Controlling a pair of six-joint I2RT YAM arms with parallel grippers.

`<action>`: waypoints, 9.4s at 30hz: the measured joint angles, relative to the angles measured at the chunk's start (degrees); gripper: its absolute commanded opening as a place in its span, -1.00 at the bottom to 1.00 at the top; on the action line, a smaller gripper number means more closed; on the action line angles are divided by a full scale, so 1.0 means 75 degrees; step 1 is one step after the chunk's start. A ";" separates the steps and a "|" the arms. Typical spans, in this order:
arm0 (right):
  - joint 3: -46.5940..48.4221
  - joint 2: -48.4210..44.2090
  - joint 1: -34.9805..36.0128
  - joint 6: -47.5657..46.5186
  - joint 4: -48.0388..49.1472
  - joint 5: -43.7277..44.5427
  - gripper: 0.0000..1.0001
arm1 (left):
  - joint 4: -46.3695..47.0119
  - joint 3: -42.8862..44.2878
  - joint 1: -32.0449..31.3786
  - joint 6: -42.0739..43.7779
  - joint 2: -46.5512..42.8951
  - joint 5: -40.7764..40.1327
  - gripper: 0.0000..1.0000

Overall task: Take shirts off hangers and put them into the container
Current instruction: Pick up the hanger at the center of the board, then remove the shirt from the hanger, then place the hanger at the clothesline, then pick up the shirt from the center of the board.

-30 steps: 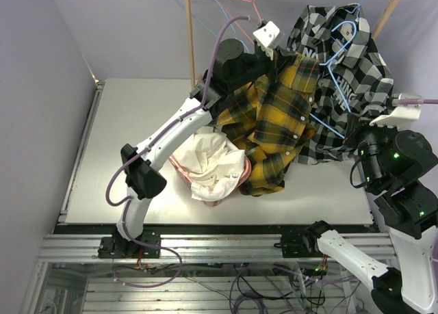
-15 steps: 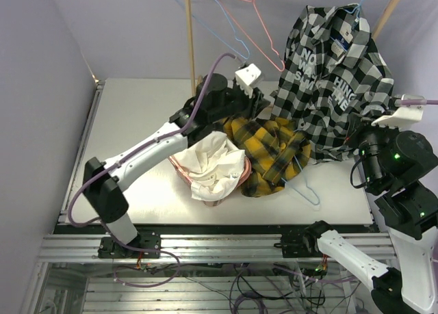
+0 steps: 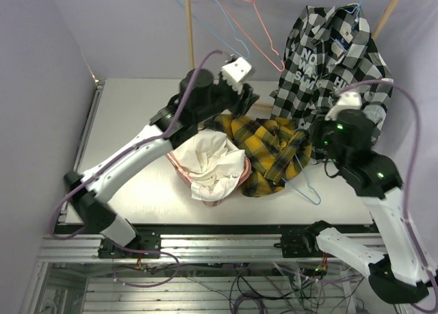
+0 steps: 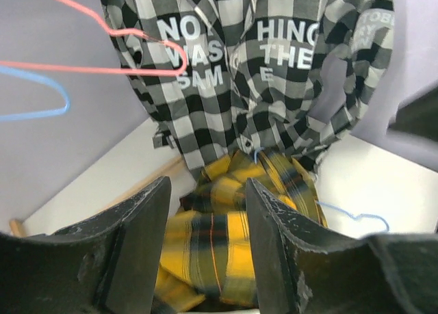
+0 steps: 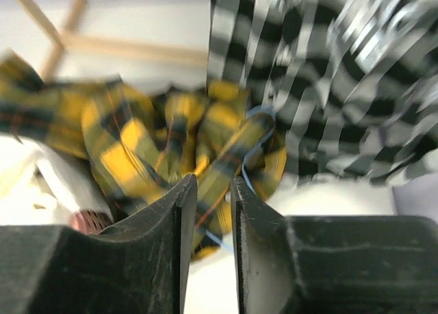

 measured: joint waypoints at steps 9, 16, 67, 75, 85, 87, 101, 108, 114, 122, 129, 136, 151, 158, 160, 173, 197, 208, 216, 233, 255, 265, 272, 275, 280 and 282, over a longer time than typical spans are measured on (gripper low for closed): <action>-0.0997 -0.0099 0.0006 0.1256 -0.1142 0.0044 -0.27 | -0.2463 0.4357 0.0035 0.0347 0.4281 0.0801 0.24; -0.0909 -0.1247 0.0006 0.1923 -0.1874 0.0029 -0.23 | -0.3698 0.4811 0.0044 0.0711 0.5881 0.1198 0.33; -0.0504 -0.1428 0.0262 0.2008 -0.1830 -0.0119 -0.26 | -0.1571 0.0816 -0.0443 0.2232 0.4607 0.1084 -0.86; -0.0227 -0.1212 0.0262 0.2046 -0.1740 -0.0201 0.08 | -0.0959 0.0443 -0.0443 0.2722 0.2906 0.1107 -0.86; 0.1262 -0.0382 0.0274 0.1577 -0.1827 -0.0702 0.17 | 0.0627 -0.0790 -0.0452 0.3940 0.1775 0.0557 -0.86; 0.1667 -0.0154 0.0274 0.1367 -0.1886 -0.0799 0.15 | 0.0775 -0.0921 -0.0449 0.4095 0.1684 0.0542 -0.86; 0.3491 0.1262 0.0274 -0.0233 -0.2920 -0.0836 0.08 | 0.0866 -0.1116 -0.0379 0.4304 -0.0085 0.1338 -0.86; 0.4331 0.0997 0.0274 -0.0618 -0.3016 -0.0726 0.07 | 0.0682 -0.1116 -0.0356 0.4249 -0.0609 0.1772 -0.86; 0.4488 0.0697 0.0274 -0.0799 -0.3002 -0.0752 0.10 | 0.0414 -0.1116 -0.0350 0.4217 -0.0679 0.1976 -0.86; 0.4179 0.0758 0.0487 -0.0901 -0.3013 -0.1003 0.11 | 0.0478 -0.1335 -0.0350 0.4051 -0.0985 0.2288 -0.86; 0.4065 0.0766 0.0530 -0.0906 -0.3002 -0.1343 0.11 | 0.0632 -0.1545 -0.0350 0.4016 -0.1274 0.2492 -0.86; 0.3800 0.0749 0.0536 -0.0915 -0.3016 -0.1880 -0.28 | 0.0679 -0.1545 -0.0347 0.3914 -0.1274 0.2556 -0.86; 0.3707 0.0545 0.0600 -0.0947 -0.3381 -0.2142 -1.00 | 0.1985 -0.1556 -0.0271 0.3214 -0.0251 0.2337 -0.28; 0.3914 0.0571 0.0600 -0.0562 -0.3637 -0.1064 -1.00 | 0.2751 -0.0918 -0.0286 0.2087 0.0956 0.2043 0.57; 0.4019 0.0583 0.0600 -0.0498 -0.3663 -0.0618 -1.00 | 0.2728 -0.0487 -0.0300 0.1845 0.1285 0.1996 0.60; 0.3739 0.0702 0.0589 -0.0440 -0.3687 -0.0023 -1.00 | 0.1542 -0.0213 -0.0300 0.1565 0.1151 0.1565 -0.58; 0.1545 0.1172 0.0586 -0.2294 0.1512 0.0437 -1.00 | 0.0055 -0.3960 -0.0003 0.1186 -0.3567 -0.3599 -0.48; 0.1652 0.2547 -0.0341 -0.3296 0.4025 -0.0469 -1.00 | -0.0583 -0.4727 0.0052 0.0822 -0.4736 -0.4846 -0.47; 0.1944 0.3430 -0.1597 -0.3089 0.4366 -0.1856 -1.00 | -0.0813 -0.5036 0.0052 0.0699 -0.5651 -0.5266 -0.48; 0.3596 0.4654 -0.1670 -0.2804 0.4715 -0.3075 -1.00 | -0.0909 -0.5744 0.0058 0.0525 -0.6102 -0.5779 -0.48; 0.2259 0.4054 -0.1740 -0.2162 0.4438 -0.3229 0.54 | -0.0901 -0.5750 0.0163 0.0347 -0.6155 -0.5700 -0.23; -0.1265 0.0204 -0.1746 -0.0621 0.3590 -0.3544 0.99 | -0.0892 -0.5770 0.0204 0.0073 -0.6175 -0.5808 -0.23; -0.4092 -0.0350 -0.1746 0.0606 0.3392 -0.4386 1.00 | -0.0895 -0.5802 0.0236 -0.0117 -0.6216 -0.5861 -0.23; -0.4619 0.0303 -0.1746 0.1107 0.3386 -0.4549 1.00 | -0.0895 -0.5802 0.0245 -0.0163 -0.6187 -0.5858 -0.24; -0.5222 0.0775 -0.1746 0.1856 0.3856 -0.4596 1.00 | -0.0901 -0.5802 0.0251 -0.0187 -0.6041 -0.5846 -0.24; -0.5348 0.0979 -0.1743 0.2025 0.4065 -0.4587 1.00 | -0.0906 -0.5802 0.0251 -0.0187 -0.5986 -0.5840 -0.24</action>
